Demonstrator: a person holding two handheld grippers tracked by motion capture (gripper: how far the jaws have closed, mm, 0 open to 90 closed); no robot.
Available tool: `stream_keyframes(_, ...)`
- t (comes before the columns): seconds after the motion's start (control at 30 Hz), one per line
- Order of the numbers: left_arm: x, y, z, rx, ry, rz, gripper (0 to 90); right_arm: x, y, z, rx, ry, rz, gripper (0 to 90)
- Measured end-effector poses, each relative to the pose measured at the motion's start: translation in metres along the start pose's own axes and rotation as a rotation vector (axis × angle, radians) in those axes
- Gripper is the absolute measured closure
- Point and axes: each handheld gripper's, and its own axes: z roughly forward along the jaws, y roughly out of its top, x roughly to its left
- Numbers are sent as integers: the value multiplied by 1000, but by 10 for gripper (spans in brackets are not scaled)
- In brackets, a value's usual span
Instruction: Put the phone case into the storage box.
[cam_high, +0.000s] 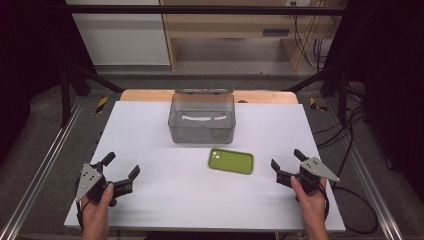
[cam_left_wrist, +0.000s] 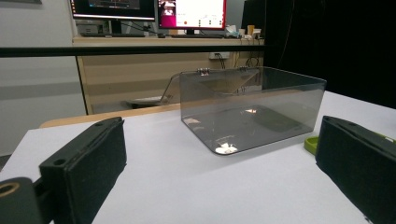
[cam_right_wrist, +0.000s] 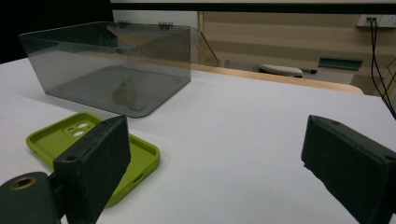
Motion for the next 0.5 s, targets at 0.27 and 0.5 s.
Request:
stream_keyframes(0.27,1,0,0,6,10,-14,17,-1,1,-5,14,4,48,79)
stream_keyframes(0.5,1,-2,0,18,21,-11,17,7,3,-1,59,17,39,61)
